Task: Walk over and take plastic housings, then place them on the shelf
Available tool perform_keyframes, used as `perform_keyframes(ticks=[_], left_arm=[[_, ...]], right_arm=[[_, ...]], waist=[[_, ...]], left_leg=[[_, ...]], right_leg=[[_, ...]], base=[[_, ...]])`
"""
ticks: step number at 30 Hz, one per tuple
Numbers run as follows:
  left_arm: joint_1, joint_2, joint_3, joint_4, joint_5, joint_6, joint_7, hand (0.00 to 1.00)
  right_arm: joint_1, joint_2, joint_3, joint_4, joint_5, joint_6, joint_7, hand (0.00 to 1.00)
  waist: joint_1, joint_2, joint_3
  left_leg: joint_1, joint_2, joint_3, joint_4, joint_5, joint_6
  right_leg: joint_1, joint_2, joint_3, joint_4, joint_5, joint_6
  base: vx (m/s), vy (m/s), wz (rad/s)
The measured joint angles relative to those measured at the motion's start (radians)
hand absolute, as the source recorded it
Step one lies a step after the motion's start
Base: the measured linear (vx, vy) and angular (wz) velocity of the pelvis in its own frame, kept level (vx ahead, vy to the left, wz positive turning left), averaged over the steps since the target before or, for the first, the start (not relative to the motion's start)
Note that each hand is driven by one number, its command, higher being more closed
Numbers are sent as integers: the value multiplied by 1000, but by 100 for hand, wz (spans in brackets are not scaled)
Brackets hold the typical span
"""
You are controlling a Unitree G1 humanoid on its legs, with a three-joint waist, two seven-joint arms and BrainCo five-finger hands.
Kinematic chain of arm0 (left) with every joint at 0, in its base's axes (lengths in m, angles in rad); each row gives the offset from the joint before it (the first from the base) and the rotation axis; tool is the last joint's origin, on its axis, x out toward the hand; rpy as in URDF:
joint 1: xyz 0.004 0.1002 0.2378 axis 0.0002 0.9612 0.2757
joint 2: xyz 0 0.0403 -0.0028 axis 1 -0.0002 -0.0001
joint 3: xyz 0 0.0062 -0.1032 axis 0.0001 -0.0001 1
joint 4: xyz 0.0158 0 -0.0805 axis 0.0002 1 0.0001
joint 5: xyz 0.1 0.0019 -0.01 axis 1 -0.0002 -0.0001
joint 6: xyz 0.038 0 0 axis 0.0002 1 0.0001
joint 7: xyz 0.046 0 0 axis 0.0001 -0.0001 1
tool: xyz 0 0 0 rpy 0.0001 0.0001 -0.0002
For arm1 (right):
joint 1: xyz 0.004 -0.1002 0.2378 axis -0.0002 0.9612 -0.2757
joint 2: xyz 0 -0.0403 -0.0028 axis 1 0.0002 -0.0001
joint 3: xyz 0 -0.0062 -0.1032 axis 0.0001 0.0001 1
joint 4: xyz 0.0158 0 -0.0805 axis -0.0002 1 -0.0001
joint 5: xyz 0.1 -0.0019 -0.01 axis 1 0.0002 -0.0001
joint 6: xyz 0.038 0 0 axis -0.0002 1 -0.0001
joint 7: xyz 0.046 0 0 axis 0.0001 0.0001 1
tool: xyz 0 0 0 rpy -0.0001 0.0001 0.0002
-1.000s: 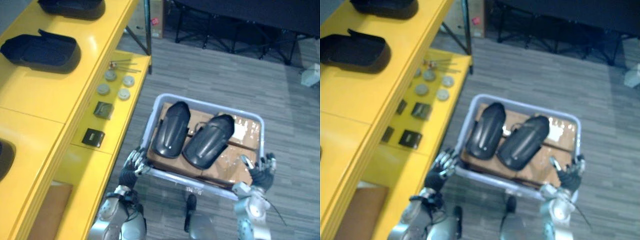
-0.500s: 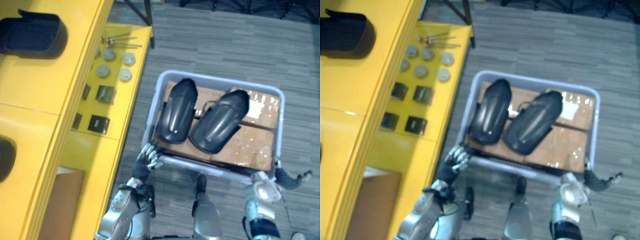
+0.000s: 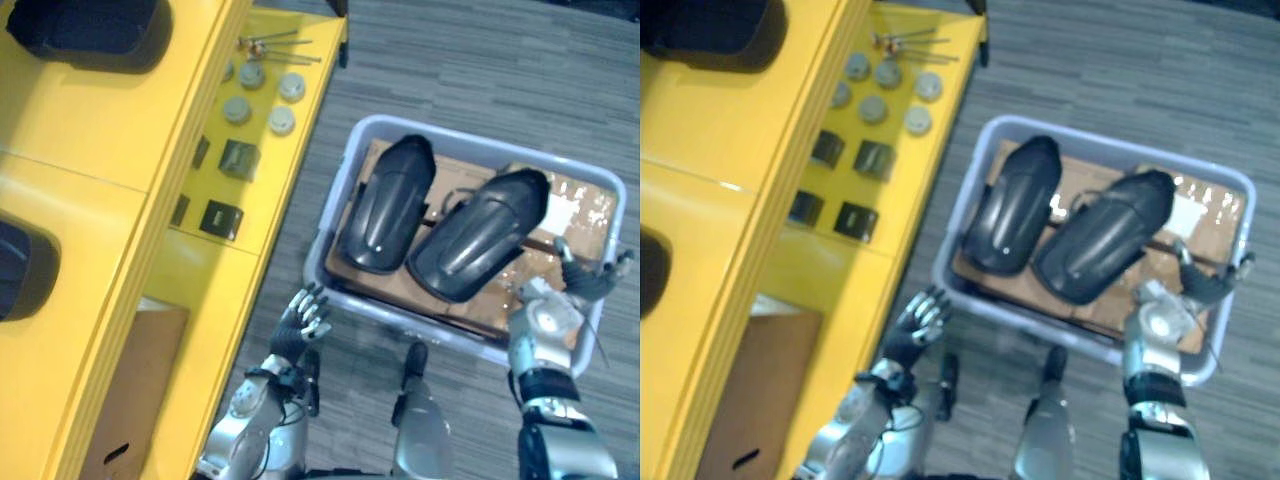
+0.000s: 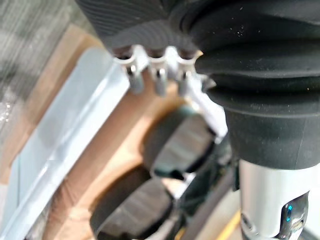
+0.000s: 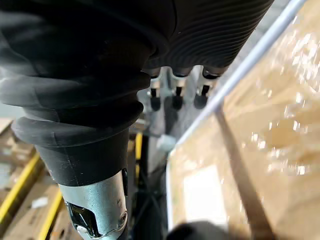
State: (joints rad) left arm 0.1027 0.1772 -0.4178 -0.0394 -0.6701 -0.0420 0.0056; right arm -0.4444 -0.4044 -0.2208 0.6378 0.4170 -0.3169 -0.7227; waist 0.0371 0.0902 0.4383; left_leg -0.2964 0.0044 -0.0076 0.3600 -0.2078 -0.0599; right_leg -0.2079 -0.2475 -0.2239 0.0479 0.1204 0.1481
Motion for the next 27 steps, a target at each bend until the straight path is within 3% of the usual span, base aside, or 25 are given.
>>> perform_keyframes(ticks=[6,14,23,27], left_arm=[[0,-1,-26,27,0,0,0,0],[-1,-29,-55,77,0,1,4,0],[-27,-35,-86,108,-3,0,22,0],[-41,-38,-104,110,-37,0,23,0]], right_arm=[[-23,0,28,-4,1,29,24,0],[-45,2,77,18,31,170,48,0],[-172,-40,107,184,42,262,44,0],[-233,-69,124,251,40,344,36,0]], waist=[[2,19,9],[2,23,10],[6,31,13],[7,35,15]], left_leg=[[5,-5,-2,-2,5,5],[1,-11,-7,-4,17,6],[-3,-17,-17,-20,37,5],[-3,-18,-23,-20,40,4]], right_leg=[[1,-7,-3,11,0,0],[1,-12,-5,12,0,0],[0,-12,-21,14,3,-1],[0,-12,-24,20,3,-2]], base=[[-7,-1,2],[-26,-5,2],[-30,-9,5],[-8,0,2]])
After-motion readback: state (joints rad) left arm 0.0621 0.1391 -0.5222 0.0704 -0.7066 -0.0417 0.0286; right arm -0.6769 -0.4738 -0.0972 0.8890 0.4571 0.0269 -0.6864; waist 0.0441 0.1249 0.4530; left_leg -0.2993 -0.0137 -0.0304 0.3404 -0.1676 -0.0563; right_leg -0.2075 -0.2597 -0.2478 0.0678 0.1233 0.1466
